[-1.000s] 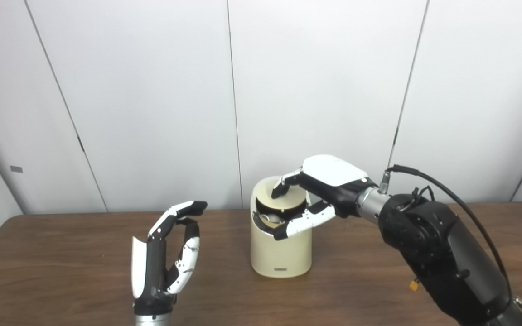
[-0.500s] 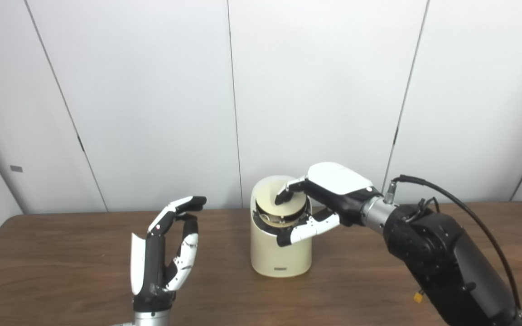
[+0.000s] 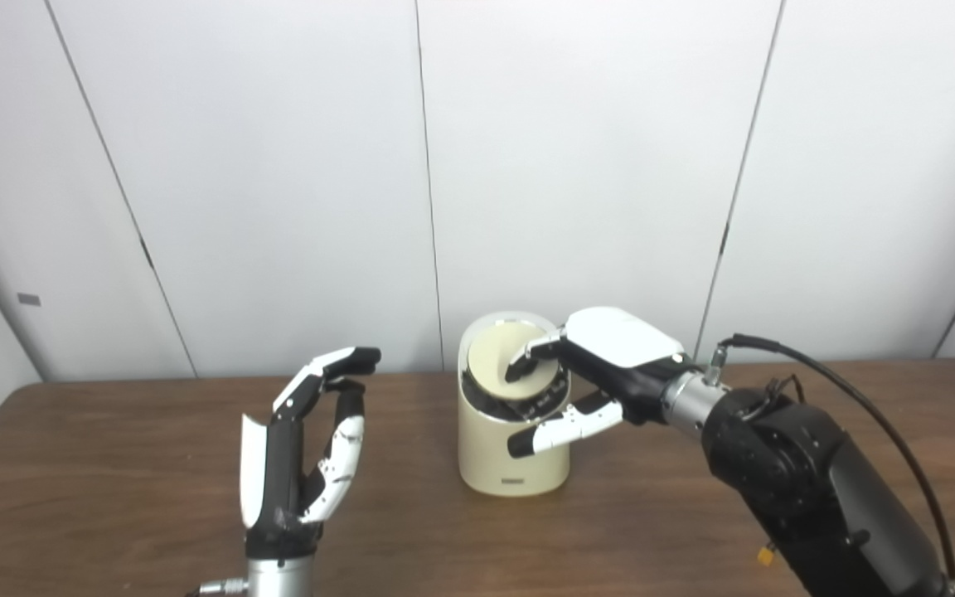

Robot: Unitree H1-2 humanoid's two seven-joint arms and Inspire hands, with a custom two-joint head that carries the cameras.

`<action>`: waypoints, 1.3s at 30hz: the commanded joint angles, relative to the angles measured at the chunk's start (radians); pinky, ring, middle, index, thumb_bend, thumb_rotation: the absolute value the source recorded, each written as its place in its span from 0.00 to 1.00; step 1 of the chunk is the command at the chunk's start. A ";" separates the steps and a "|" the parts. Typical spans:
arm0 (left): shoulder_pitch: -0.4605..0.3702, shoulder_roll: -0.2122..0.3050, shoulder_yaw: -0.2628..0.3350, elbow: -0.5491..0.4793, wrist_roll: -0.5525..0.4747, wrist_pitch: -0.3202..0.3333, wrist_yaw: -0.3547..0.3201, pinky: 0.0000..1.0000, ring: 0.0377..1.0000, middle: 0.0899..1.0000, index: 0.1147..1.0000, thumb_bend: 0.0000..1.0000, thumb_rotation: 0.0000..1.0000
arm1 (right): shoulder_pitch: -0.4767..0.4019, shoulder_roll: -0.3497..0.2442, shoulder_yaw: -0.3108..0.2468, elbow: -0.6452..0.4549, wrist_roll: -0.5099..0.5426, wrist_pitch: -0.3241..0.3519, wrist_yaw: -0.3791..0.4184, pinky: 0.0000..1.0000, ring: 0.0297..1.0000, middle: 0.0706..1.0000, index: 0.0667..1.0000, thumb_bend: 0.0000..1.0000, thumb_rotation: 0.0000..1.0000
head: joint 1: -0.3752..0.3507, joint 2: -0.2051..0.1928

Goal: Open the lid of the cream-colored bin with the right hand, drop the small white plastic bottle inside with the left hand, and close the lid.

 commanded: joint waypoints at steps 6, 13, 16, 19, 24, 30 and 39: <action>-0.019 -0.017 0.037 -0.049 0.026 -0.017 -0.010 0.56 0.64 0.65 0.63 0.23 0.72 | -0.012 -0.011 -0.001 -0.023 0.005 -0.011 -0.002 0.89 0.84 0.72 0.69 1.00 0.94 | 0.001 0.008; -0.013 -0.035 0.056 -0.063 0.026 -0.017 -0.036 0.56 0.64 0.65 0.63 0.24 0.73 | -0.002 -0.012 0.005 -0.014 0.002 -0.009 -0.002 0.88 0.84 0.73 0.69 1.00 0.94 | 0.004 0.017; -0.012 -0.039 0.062 -0.067 0.029 -0.017 -0.044 0.56 0.65 0.65 0.63 0.24 0.74 | -0.002 -0.014 0.008 -0.013 0.000 0.005 0.013 0.90 0.85 0.73 0.70 1.00 0.95 | 0.004 0.019; -0.013 -0.043 0.067 -0.068 0.038 -0.017 -0.045 0.56 0.65 0.65 0.63 0.24 0.75 | -0.003 -0.015 0.013 -0.014 -0.009 0.025 0.034 0.91 0.86 0.74 0.70 1.00 0.97 | 0.004 0.019; -0.013 -0.046 0.065 -0.070 0.031 -0.017 -0.055 0.57 0.65 0.66 0.64 0.25 0.76 | -0.012 -0.020 0.025 -0.022 -0.032 0.073 0.086 0.92 0.88 0.76 0.72 1.00 0.97 | 0.006 0.020; -0.010 -0.052 0.071 -0.075 0.026 -0.017 -0.072 0.58 0.66 0.66 0.65 0.25 0.76 | -0.021 -0.023 0.035 -0.032 -0.034 0.112 0.137 0.91 0.89 0.77 0.73 1.00 0.95 | 0.006 0.019; -0.008 -0.057 0.080 -0.080 0.016 -0.017 -0.088 0.58 0.66 0.67 0.65 0.26 0.77 | -0.025 -0.024 0.045 -0.039 -0.043 0.141 0.168 0.90 0.89 0.78 0.74 1.00 0.94 | 0.005 0.023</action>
